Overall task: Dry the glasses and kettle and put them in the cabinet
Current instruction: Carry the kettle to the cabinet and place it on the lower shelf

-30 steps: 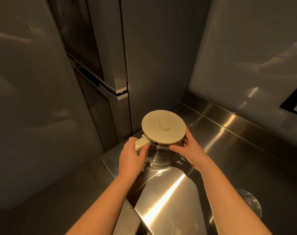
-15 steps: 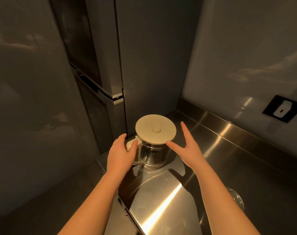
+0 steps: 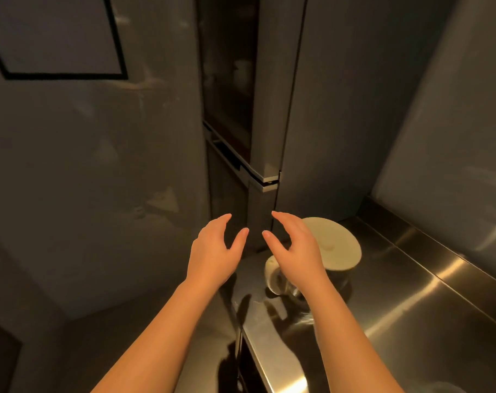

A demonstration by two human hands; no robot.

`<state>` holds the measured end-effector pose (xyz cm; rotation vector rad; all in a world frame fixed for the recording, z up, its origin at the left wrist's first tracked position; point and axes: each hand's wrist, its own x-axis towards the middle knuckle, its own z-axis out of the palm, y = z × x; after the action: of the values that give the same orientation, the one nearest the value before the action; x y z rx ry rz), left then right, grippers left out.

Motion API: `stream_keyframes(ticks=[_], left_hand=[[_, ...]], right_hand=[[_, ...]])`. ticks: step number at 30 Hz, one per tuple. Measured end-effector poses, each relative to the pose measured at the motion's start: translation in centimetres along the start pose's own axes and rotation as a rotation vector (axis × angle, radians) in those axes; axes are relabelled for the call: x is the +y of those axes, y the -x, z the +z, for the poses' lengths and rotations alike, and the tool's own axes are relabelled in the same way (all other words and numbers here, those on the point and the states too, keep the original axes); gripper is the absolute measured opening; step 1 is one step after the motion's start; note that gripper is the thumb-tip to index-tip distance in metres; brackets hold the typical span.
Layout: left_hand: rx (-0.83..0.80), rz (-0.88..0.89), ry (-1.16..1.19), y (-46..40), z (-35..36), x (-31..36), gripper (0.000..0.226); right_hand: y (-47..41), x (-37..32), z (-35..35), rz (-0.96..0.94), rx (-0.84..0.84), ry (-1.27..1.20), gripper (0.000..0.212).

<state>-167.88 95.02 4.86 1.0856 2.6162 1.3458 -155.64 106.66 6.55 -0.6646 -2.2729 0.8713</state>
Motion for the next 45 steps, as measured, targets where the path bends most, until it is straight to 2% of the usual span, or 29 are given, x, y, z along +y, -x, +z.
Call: stream_keyframes(ticks=[8,12,16,20,23,28,34,39,45], left_hand=[[0.031,-0.07,-0.01,-4.2,-4.3,-6.9,0.058],[0.003,-0.028,-0.022,-7.8,-6.2,-11.6,0.059],[-0.046,0.042,-0.07,-12.4,-7.8,-16.7,0.059],[-0.121,0.11,-0.079,-17.6,-9.2,-20.6,0.081],[-0.158,0.201,-0.077,-22.2,-9.8,-22.4,0.084],[-0.217,0.359,-0.047,-29.4,-8.9,-22.6,0.077],[-0.353,0.491,0.035,-36.8,-4.1,-22.1,0.07],[-0.427,0.613,0.073,-42.9,0.1,-21.3,0.071],[-0.493,0.818,0.063,-48.7,5.0,-19.5,0.059]], right_hand=[[-4.1,-2.6,9.8,-0.021,-0.133,0.041,0.042],[-7.4,-3.9,15.6,-0.01,-0.156,0.094,0.043],[-11.3,-5.3,21.2,0.034,-0.134,0.116,0.04],[-15.1,-6.9,25.1,0.118,-0.068,0.145,0.04],[-17.7,-7.7,26.5,0.167,0.017,0.17,0.039],[-21.8,-7.3,27.1,0.25,0.126,0.251,0.041],[-27.1,-4.9,27.0,0.324,0.23,0.381,0.047],[-32.1,-1.7,27.7,0.38,0.341,0.577,0.05],[-36.7,1.2,29.3,0.432,0.454,0.801,0.047]])
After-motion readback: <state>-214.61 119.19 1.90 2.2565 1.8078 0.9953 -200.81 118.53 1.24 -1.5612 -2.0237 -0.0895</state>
